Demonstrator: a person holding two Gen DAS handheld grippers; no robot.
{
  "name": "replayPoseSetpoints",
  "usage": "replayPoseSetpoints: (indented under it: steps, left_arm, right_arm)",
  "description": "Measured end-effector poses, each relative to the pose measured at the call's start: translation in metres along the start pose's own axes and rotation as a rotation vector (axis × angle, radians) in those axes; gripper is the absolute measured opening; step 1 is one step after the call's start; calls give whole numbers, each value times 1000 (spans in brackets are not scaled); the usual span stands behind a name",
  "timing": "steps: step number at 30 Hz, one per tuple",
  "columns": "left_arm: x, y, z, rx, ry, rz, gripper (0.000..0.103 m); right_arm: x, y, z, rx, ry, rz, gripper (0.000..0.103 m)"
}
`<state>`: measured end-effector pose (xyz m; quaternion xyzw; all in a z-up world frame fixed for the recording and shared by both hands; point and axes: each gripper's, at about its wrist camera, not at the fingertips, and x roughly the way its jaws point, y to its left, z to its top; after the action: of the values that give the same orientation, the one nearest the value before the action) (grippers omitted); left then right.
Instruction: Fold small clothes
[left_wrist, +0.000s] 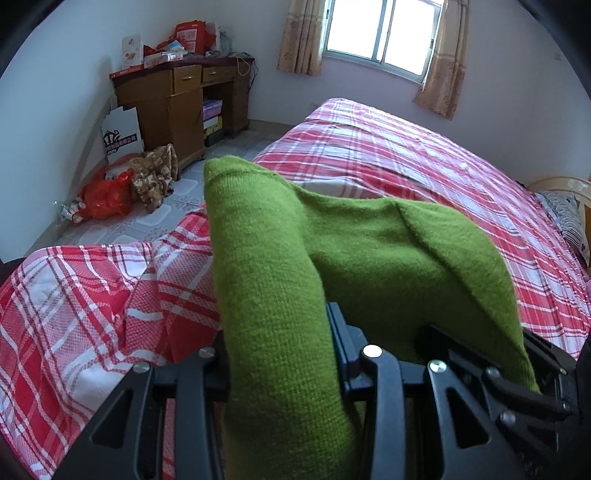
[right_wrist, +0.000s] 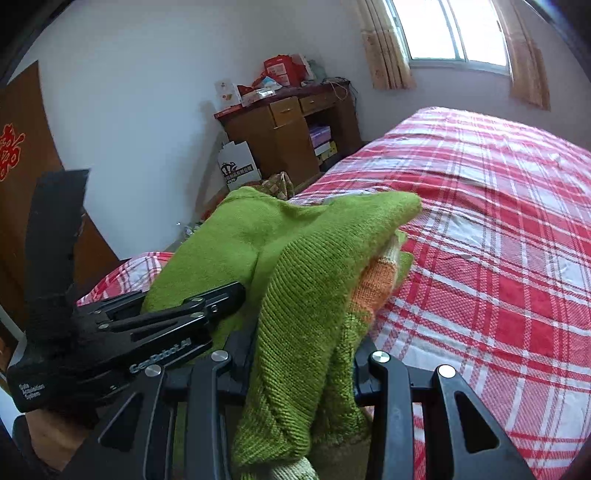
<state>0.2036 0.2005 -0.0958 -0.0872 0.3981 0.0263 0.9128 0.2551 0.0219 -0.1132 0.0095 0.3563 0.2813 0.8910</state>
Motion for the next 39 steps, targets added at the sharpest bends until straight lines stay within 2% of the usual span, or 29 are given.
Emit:
replayPoseSetpoints:
  steps: [4,8,12,16,19,21,24,26,29,31,33,35,36,37,39]
  left_arm:
    - [5,3,1,-20,12,-6,40]
    - [10,4,1,-29,21,-6,40]
    - [17,15,2,-94,38,-41,43]
    - [23,24,2,-156,45,-69,50]
    - [25,33,-1,-209,47,-90,62]
    - [25,37,-3,-230,45,-105,64]
    - [23,33,-4,-208,32,-94,65]
    - [21,31,-5,-190,17,-81,68]
    - [20,37,-6,-208,15,-98,70]
    - [20,37,-5,-208,13,-98,71]
    - [21,37,-5,-204,10,-85,72]
    - [21,38,-5,-200,6,-61,79]
    - [21,38,-5,-200,5,-49,81]
    - [21,40,-6,-205,6,-42,85]
    - [23,43,-6,-221,12,-29,90]
  right_arm:
    - [22,-15,1,35,47,-3,38]
    - [32,-28,1,77,57,32,38]
    - [45,-38,7,128,81,67,39]
    - [59,-46,14,180,111,94,42]
    - [61,-47,14,181,114,103,44]
    - [60,-47,13,172,109,102,45]
    - [57,-48,11,182,113,108,47]
    - [51,-53,7,202,108,139,51]
    - [31,-65,-1,246,88,159,57]
    - [9,-69,-2,251,33,135,57]
    - [-11,-64,4,203,-37,85,57]
    - [-25,-48,20,105,-96,-8,49]
    - [-26,-43,26,74,-102,-32,35]
    - [-25,-36,32,42,-108,-43,30]
    - [-14,-27,40,1,-85,-26,27]
